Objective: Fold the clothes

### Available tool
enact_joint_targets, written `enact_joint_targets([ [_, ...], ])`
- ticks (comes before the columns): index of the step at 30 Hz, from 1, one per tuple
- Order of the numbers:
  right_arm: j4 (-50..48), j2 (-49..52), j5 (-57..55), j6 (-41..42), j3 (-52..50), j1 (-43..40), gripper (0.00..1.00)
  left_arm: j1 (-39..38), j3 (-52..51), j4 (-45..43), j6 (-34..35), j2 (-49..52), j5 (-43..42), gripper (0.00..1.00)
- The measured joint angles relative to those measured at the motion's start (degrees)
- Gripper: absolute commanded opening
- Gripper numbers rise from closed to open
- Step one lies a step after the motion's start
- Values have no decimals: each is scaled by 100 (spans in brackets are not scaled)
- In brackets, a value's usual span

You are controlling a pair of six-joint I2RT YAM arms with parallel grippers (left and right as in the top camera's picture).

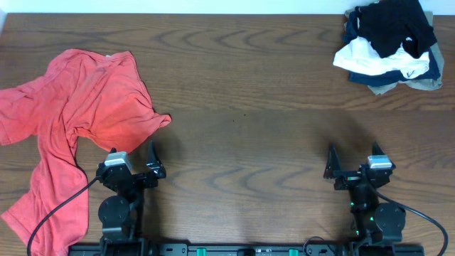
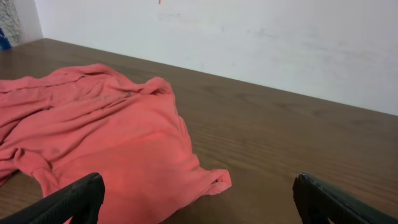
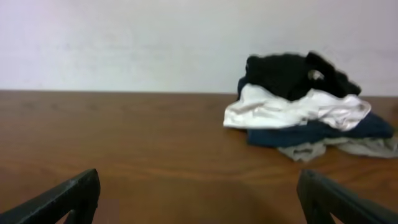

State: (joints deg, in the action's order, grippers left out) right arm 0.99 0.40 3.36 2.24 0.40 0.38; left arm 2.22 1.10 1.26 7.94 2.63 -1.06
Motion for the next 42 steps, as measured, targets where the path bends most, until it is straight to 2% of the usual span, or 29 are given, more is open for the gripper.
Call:
enact_joint_targets([
  [5, -52, 68, -15, -17, 96, 0, 99, -2, 68, 127, -2, 37, 0, 98],
  [10, -42, 745, -20, -35, 791, 0, 99, 0, 713, 894, -140, 688, 26, 98],
  [16, 37, 2417, 31, -103, 2151, 0, 99, 0, 2461, 1593, -422, 2332, 46, 98],
  [25, 1187, 5176, 389, -210, 4297, 0, 99, 0, 5036, 3233, -629, 5355, -114, 98],
  [31, 1152, 6395, 758, -273, 4673, 0, 99, 0, 5534, 2907, -654, 6988, -769, 97],
  [35, 1250, 6940, 872, -284, 4673, 0, 89, -2, 5534, 2393, -673, 7903, -1263, 99],
  [39, 1279, 7136, 914, -297, 4673, 0, 87, -2, 5534, 2221, -883, 8367, -1412, 90],
  [42, 1276, 7156, 935, -297, 4673, 0, 86, -2, 5534, 2245, -1027, 8631, -1272, 88],
])
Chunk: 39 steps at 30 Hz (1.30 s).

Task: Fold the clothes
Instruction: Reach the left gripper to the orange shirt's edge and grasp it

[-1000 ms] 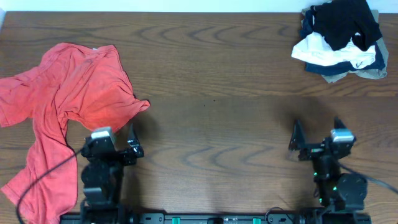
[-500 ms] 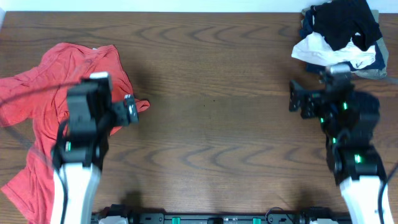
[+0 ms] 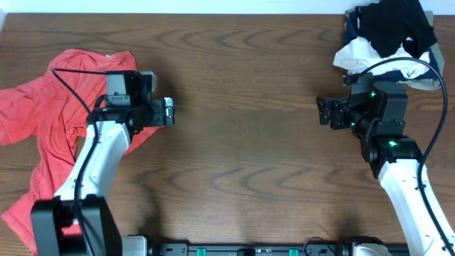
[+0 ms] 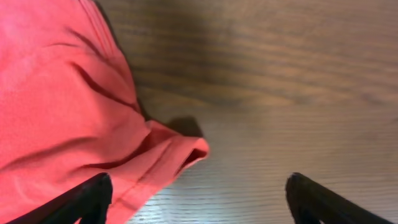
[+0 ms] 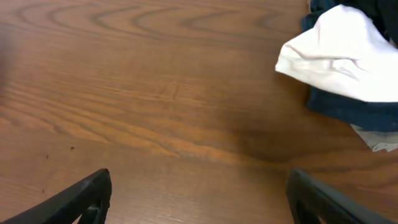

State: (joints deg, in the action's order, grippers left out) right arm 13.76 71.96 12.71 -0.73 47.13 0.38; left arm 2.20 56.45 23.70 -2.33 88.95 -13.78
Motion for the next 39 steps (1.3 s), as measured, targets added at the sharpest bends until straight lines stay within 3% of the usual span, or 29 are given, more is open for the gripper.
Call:
enact_joint_targets([
  [7, -4, 0, 39, -2, 0, 0, 81, 2, 0, 26, -90, 570, 570, 75],
  [17, 13, 0, 39, 0, 0, 0, 79, 2, 0, -59, -109, 1252, 782, 64],
  [22, 39, 0, 39, -2, 0, 0, 74, 2, 0, -245, -96, 1281, 804, 39],
  [32, 59, 0, 42, -2, 0, 0, 68, -103, -17, -581, -138, 1285, 822, 7],
  [39, 70, 0, 42, -2, 0, 0, 63, -358, -81, -673, -153, 1285, 820, 6],
])
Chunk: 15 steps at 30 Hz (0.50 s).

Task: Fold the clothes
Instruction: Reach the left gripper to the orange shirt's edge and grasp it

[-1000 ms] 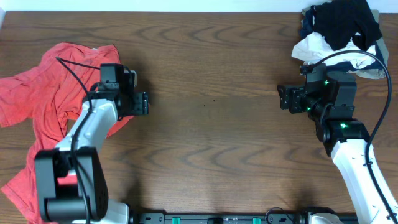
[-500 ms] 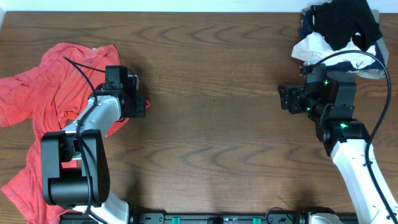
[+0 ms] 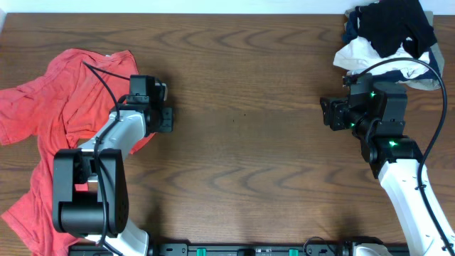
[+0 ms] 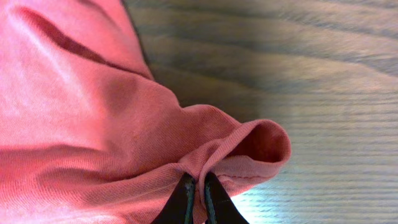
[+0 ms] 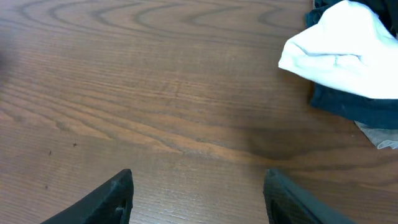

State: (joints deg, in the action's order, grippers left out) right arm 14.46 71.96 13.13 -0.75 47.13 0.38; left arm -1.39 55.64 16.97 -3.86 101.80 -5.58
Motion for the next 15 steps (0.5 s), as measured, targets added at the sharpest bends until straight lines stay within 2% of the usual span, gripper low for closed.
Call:
enact_joint_targets([
  [9, -2, 0, 0, 0, 0, 0, 61, -737, 107, 2, 66, 2, -22, 6],
  [15, -4, 0, 0, 0, 0, 0, 59, -1674, 1158, 393, 85, 11, -46, 6],
])
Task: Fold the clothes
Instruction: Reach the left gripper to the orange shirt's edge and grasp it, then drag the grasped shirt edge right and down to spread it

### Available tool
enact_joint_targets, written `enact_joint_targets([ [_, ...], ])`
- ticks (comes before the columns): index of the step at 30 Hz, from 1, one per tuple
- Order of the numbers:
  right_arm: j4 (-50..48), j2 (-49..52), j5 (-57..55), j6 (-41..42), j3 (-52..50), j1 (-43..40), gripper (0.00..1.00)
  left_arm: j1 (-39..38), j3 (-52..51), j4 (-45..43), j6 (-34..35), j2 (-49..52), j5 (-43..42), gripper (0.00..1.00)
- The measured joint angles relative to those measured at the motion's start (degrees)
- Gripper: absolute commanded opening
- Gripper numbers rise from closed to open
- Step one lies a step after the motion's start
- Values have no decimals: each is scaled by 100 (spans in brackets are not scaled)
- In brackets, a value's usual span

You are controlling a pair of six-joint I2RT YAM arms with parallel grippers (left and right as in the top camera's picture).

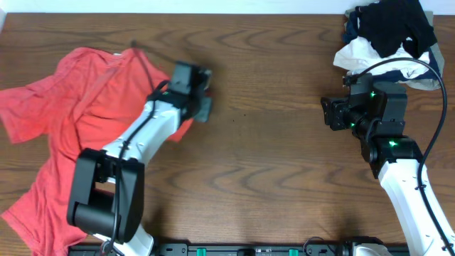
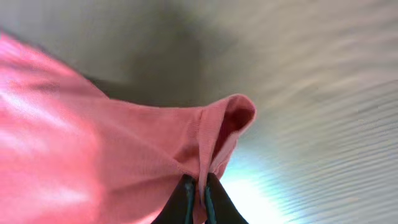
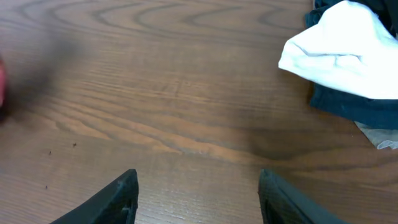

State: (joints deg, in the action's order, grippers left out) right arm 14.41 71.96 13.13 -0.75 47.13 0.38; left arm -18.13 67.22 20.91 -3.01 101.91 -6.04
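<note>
A red T-shirt (image 1: 78, 114) lies crumpled on the left of the wooden table. My left gripper (image 1: 202, 107) is shut on a folded corner of its hem (image 2: 217, 134), which it holds lifted off the wood, right of the rest of the shirt. My right gripper (image 1: 328, 114) hangs open over bare wood at mid-right, nothing between its fingers (image 3: 118, 196). A pile of black, white, navy and grey clothes (image 1: 389, 43) sits at the far right corner; its white and navy edge (image 3: 348, 56) shows in the right wrist view.
The table's back edge (image 1: 227, 13) meets a pale wall. The shirt's lower part trails toward the front left corner (image 1: 35, 206). Bare wood (image 1: 270, 156) spans the middle between both arms.
My left gripper, still shut on the shirt's hem corner, has moved right and away from me, pulling the shirt's right side out with it. The right gripper has hardly moved.
Both grippers first rested open near the front edge. Then each was raised, the left open by the shirt's right corner, the right near the clothes pile. The left was then shut on that corner, and now it holds the corner further right, with the shirt spread wider.
</note>
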Motion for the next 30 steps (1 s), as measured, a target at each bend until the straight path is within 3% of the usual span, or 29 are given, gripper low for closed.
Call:
enact_joint_targets([
  [7, -26, 0, -245, 234, 0, -39, 61, -1108, 951, -238, 17, 0, -372, 6],
  [17, -55, 0, -297, 577, 0, -686, 67, -2918, 986, -627, 114, 0, -730, 7],
  [18, -52, -4, -267, 586, 0, -750, 67, -3069, 986, -651, 111, 0, -739, 13],
  [21, -52, -70, -212, 619, 0, -885, 69, -3399, 986, -695, 85, 0, -763, 52],
  [24, -55, -197, -177, 640, 0, -949, 71, -3447, 986, -686, 127, 0, -763, 78],
  [26, -55, -273, -149, 640, 0, -949, 73, -3368, 986, -599, 114, -26, -752, 87],
  [30, -52, -326, -20, 643, 0, -949, 73, -2898, 986, -286, 151, -367, -656, 92],
])
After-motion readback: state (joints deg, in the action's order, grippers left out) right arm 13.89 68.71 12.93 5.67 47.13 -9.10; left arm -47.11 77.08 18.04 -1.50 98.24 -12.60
